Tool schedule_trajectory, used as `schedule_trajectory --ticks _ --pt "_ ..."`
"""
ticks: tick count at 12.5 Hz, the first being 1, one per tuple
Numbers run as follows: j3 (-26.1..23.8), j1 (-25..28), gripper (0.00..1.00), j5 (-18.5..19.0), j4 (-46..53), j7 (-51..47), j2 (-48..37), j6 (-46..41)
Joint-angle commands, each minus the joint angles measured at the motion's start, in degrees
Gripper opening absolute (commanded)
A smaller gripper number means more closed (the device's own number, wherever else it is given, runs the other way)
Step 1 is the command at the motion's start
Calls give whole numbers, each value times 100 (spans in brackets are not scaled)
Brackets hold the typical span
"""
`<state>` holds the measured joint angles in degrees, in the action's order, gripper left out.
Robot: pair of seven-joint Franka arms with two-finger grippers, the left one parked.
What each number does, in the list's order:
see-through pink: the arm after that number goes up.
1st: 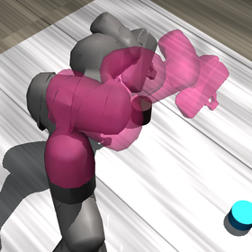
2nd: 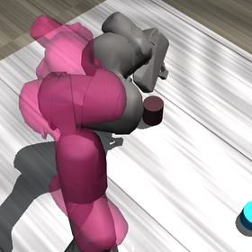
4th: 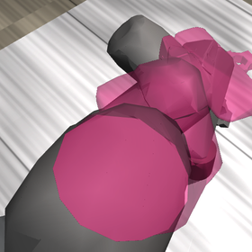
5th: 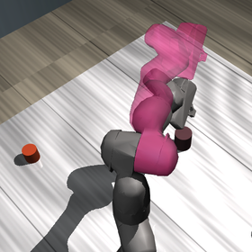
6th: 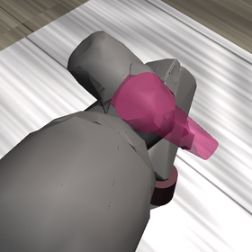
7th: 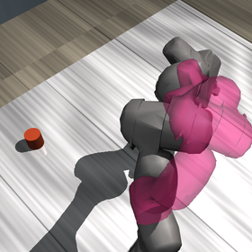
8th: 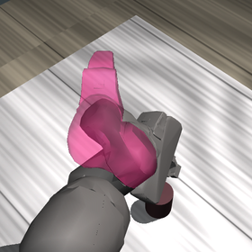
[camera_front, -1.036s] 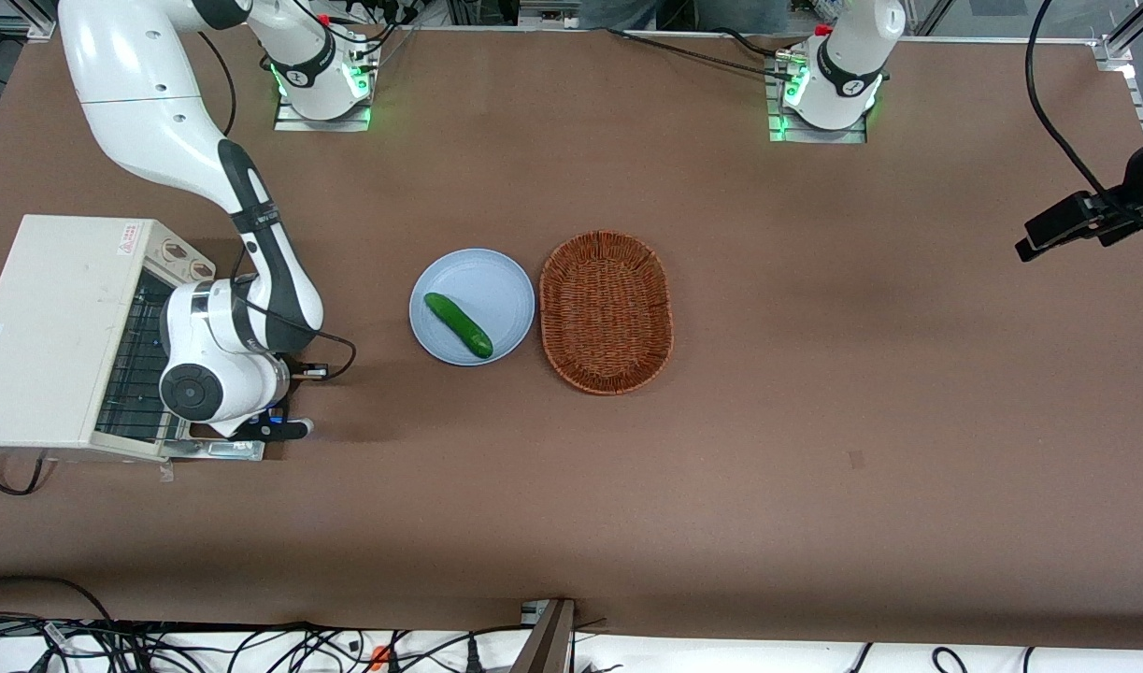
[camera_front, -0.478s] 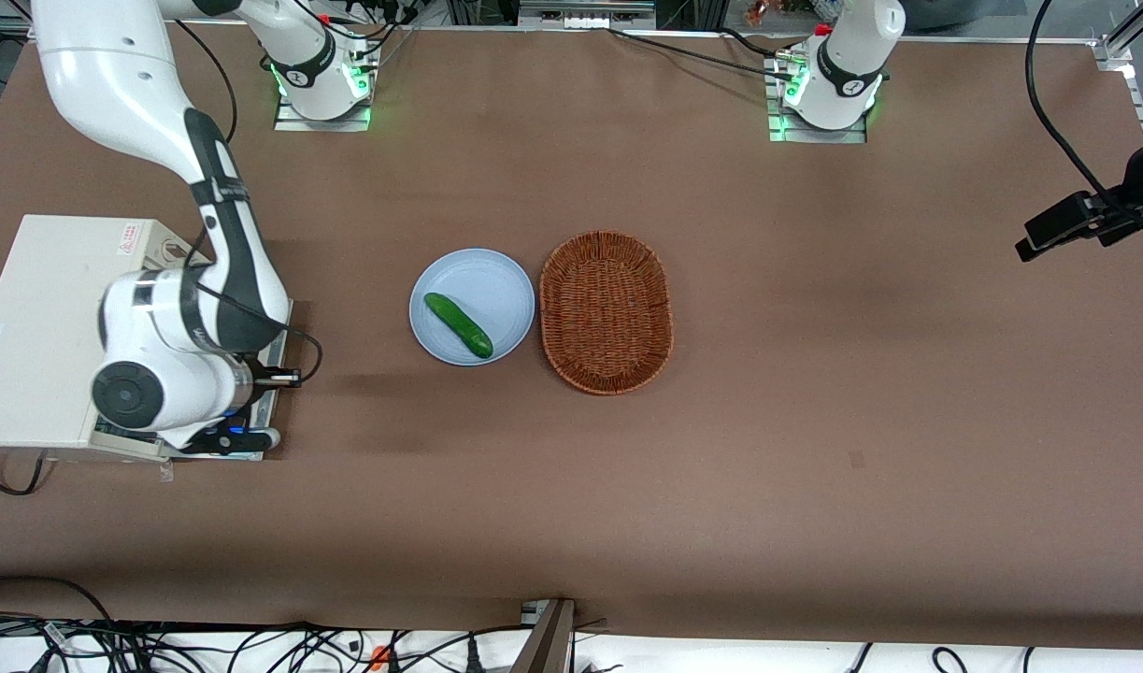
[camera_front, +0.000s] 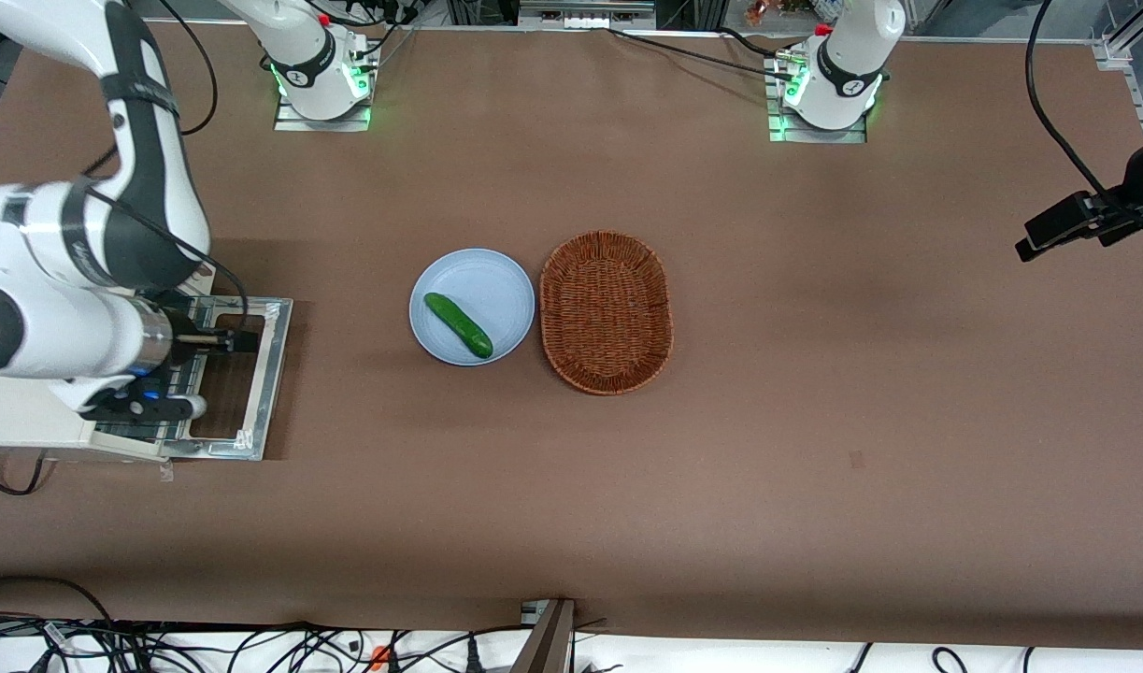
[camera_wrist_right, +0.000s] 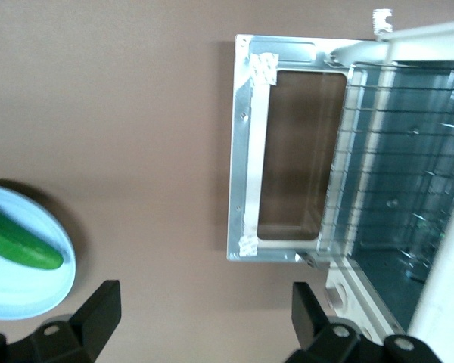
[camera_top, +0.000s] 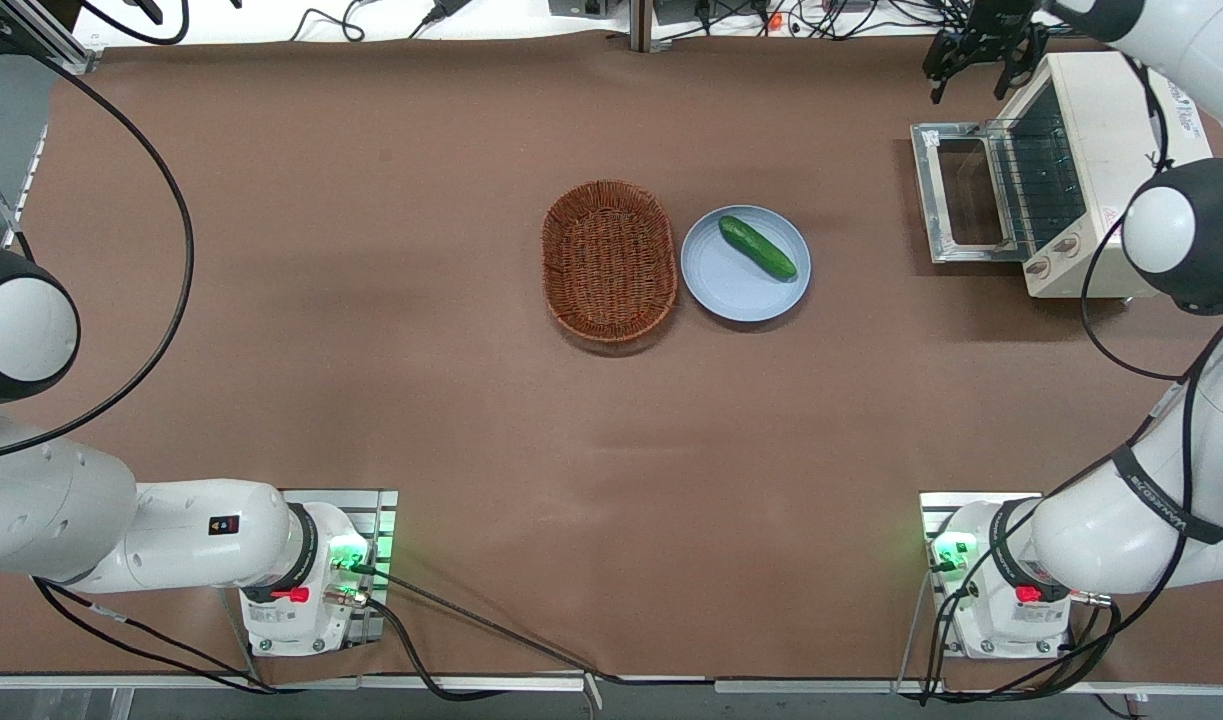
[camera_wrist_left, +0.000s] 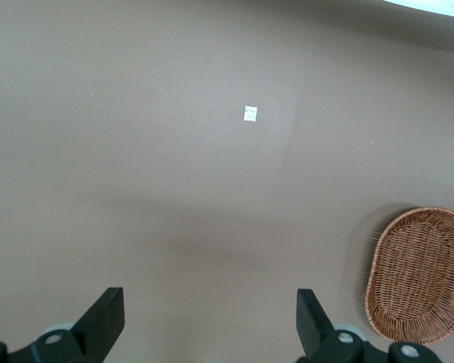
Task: Open oven door with right arm only
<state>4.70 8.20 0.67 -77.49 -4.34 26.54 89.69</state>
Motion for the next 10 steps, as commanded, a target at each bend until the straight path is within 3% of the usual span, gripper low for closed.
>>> schedule_trajectory --ticks 1,5,10 --pt "65 -64 100 -110 66 57 -508 -573" --pt "258 -73 100 -259 68 21 -1272 -936" --pt "215 -415 100 -286 -915 39 -2476 -796"
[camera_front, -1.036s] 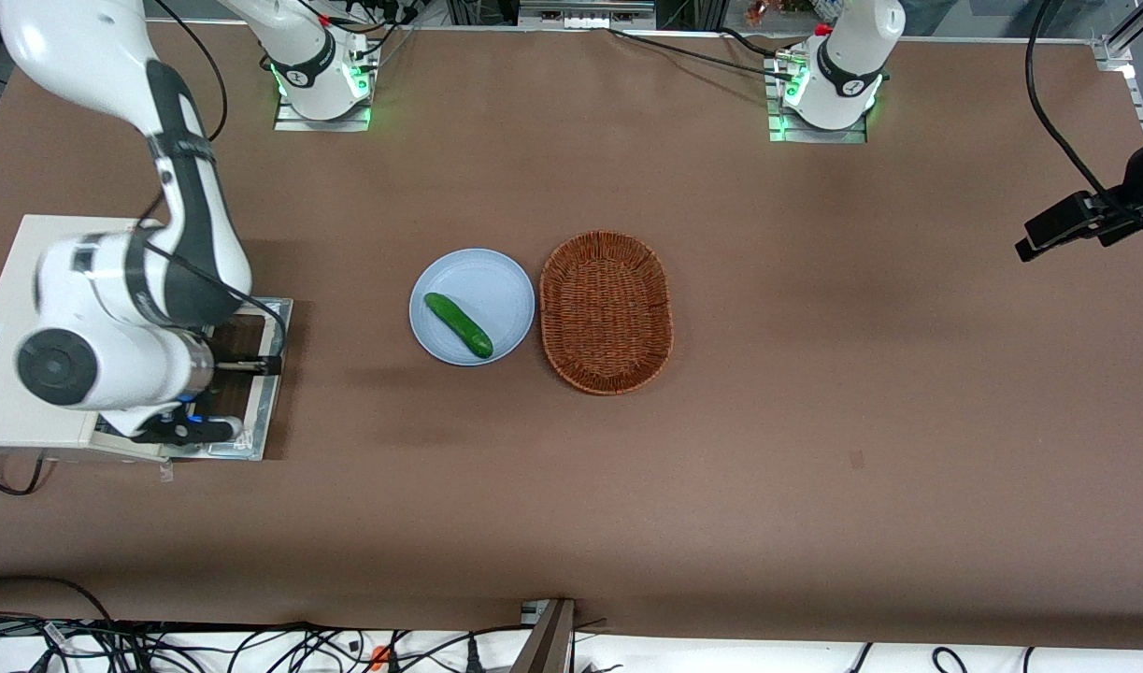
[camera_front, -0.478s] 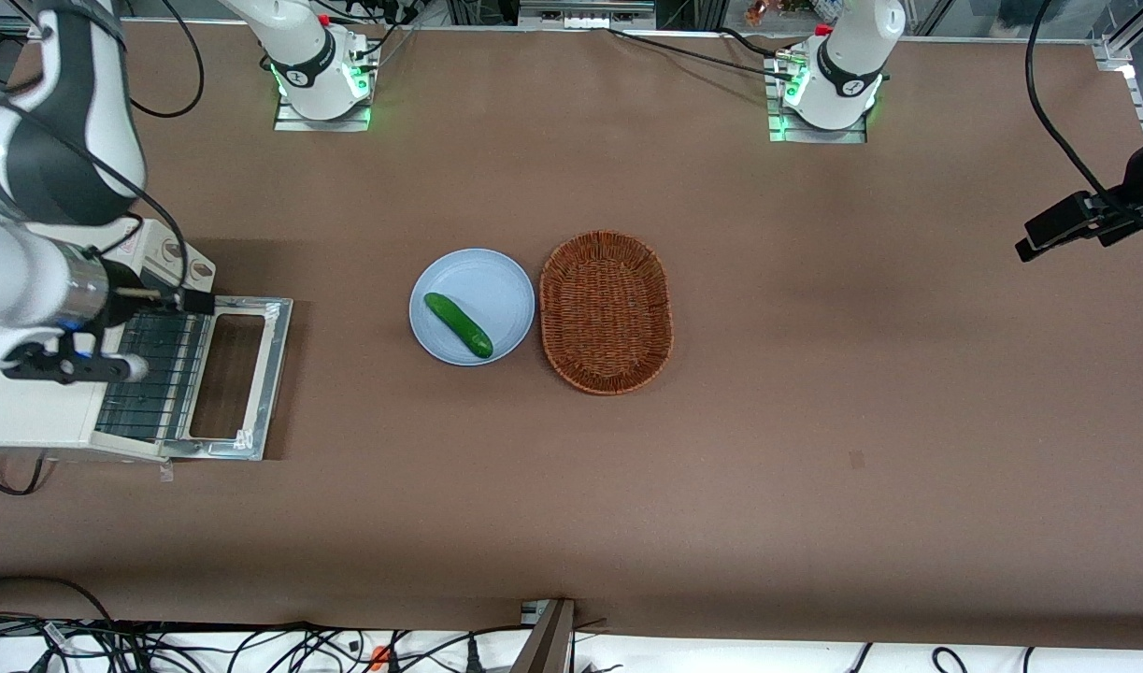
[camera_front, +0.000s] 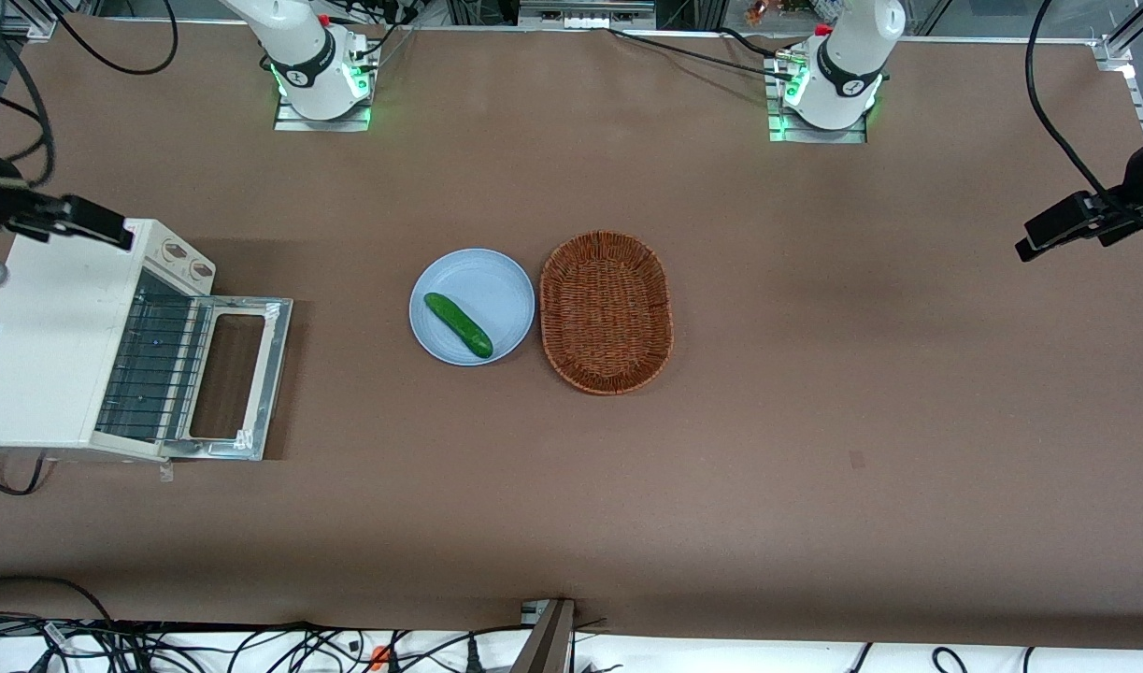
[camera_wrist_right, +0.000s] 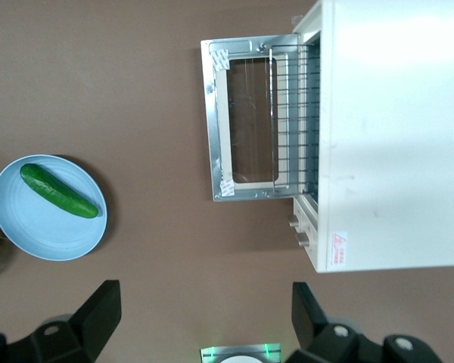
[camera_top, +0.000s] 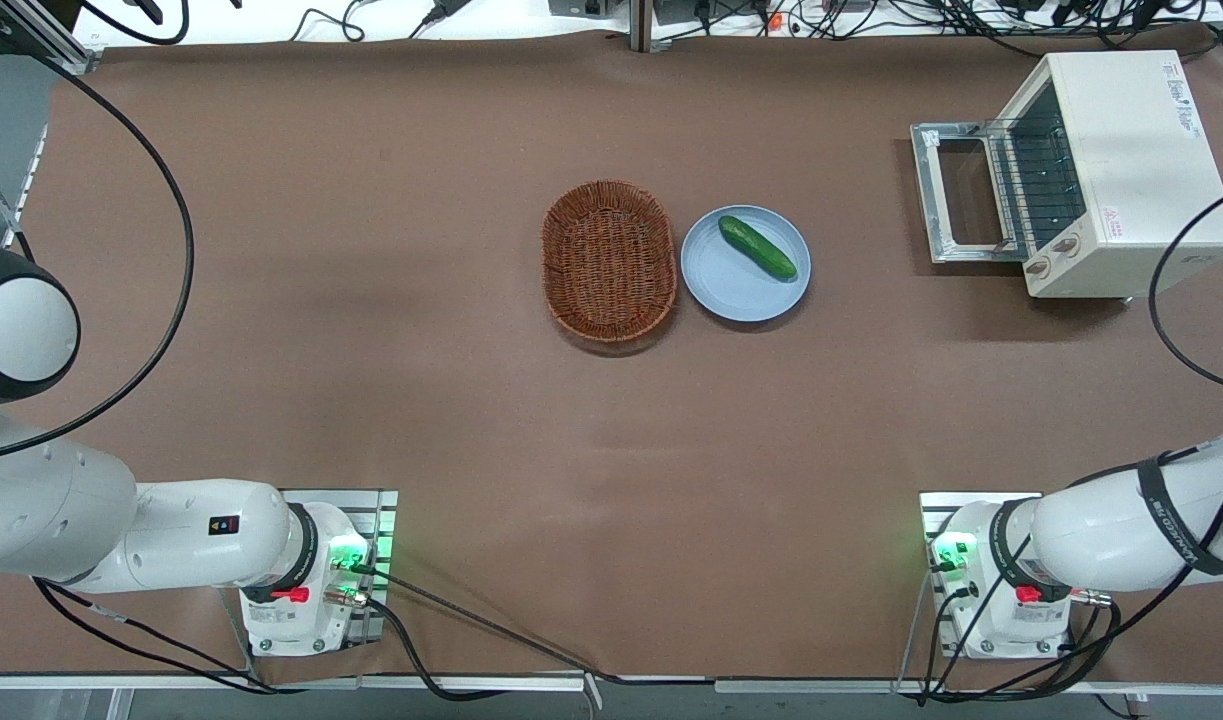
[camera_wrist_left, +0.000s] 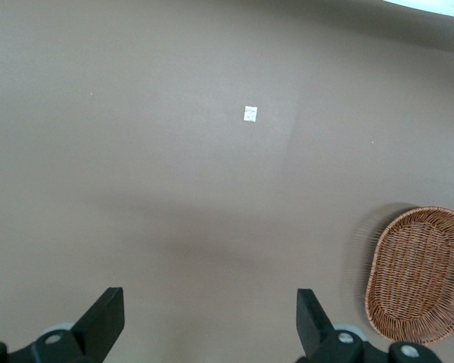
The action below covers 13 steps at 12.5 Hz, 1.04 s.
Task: Open oven door with right arm only
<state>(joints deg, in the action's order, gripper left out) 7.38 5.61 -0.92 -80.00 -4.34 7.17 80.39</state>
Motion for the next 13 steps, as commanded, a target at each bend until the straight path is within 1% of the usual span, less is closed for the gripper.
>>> schedule_trajectory --ticks 1,3,4,6,8,13 --pt "-70 -200 100 -128 -1006 38 -794 257" --pt "-88 -227 100 -67 -1656 30 -1269 617" --pt "-88 -227 100 -57 -1712 30 -1323 653" --pt "-70 -227 100 -31 -1520 47 -1210 636" --pt "-70 -210 100 22 -1125 56 -965 540" --pt "-79 -183 100 -13 -1097 90 -893 513"
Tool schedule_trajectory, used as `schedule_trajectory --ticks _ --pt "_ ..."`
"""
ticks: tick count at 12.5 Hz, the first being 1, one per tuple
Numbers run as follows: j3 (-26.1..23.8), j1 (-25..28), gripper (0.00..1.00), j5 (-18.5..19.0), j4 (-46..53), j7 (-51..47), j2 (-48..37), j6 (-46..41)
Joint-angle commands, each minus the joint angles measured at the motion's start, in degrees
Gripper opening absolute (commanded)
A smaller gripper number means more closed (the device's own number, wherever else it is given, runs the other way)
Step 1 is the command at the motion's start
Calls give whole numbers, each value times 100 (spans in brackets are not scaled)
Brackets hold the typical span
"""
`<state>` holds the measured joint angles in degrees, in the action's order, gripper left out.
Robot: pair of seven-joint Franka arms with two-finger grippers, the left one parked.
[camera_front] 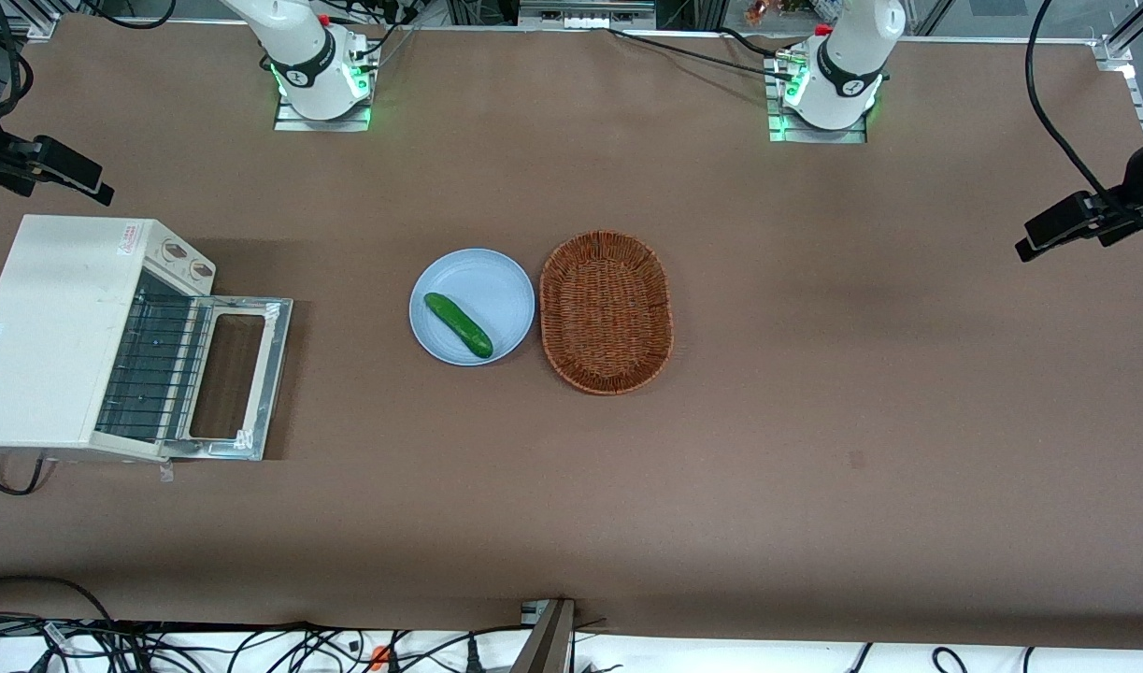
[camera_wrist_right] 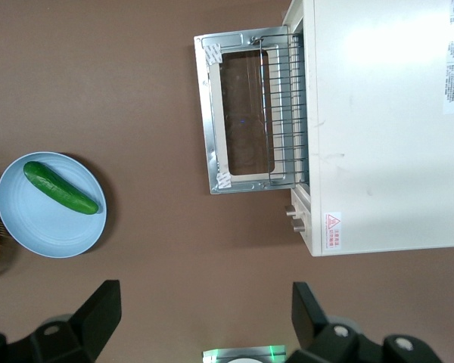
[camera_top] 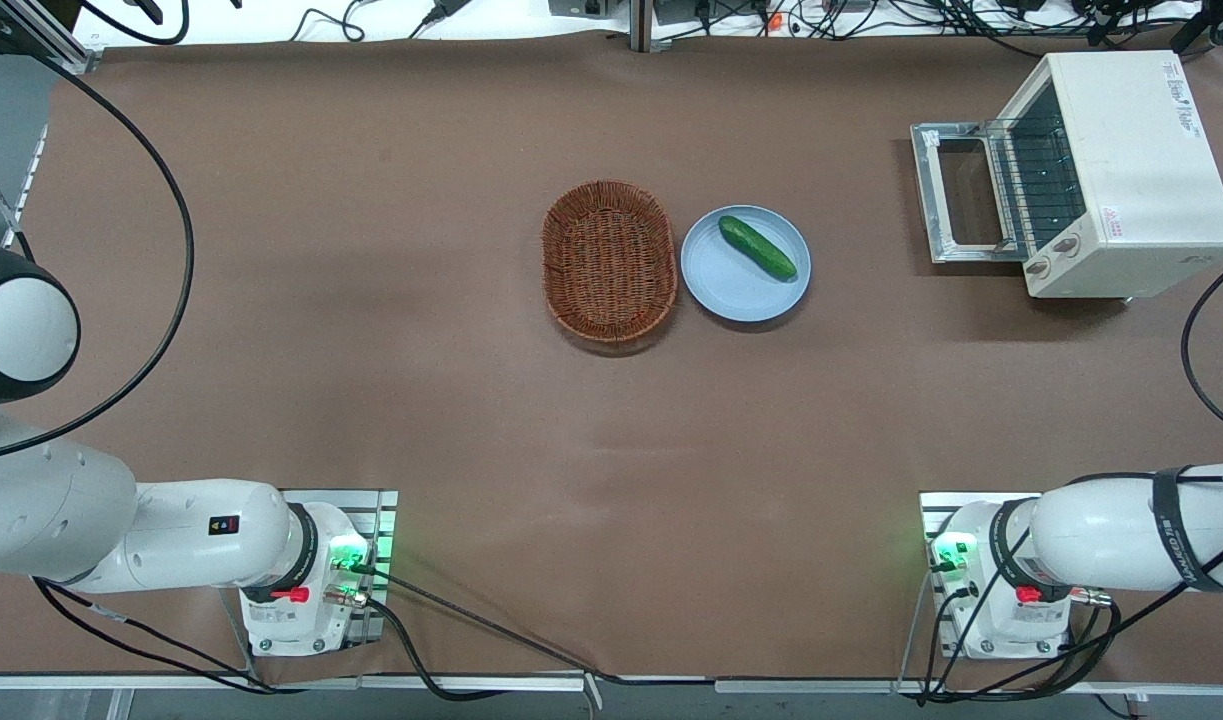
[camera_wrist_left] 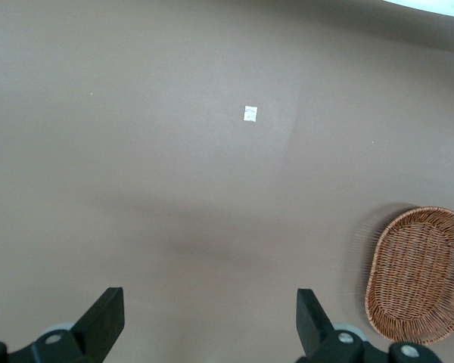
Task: Open oven door with right arm only
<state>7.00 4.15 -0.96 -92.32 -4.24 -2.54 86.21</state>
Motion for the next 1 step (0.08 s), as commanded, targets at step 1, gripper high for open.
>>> schedule_trajectory --ticks 1 --pt "-41 -37 100 -10 135 81 96 -69"
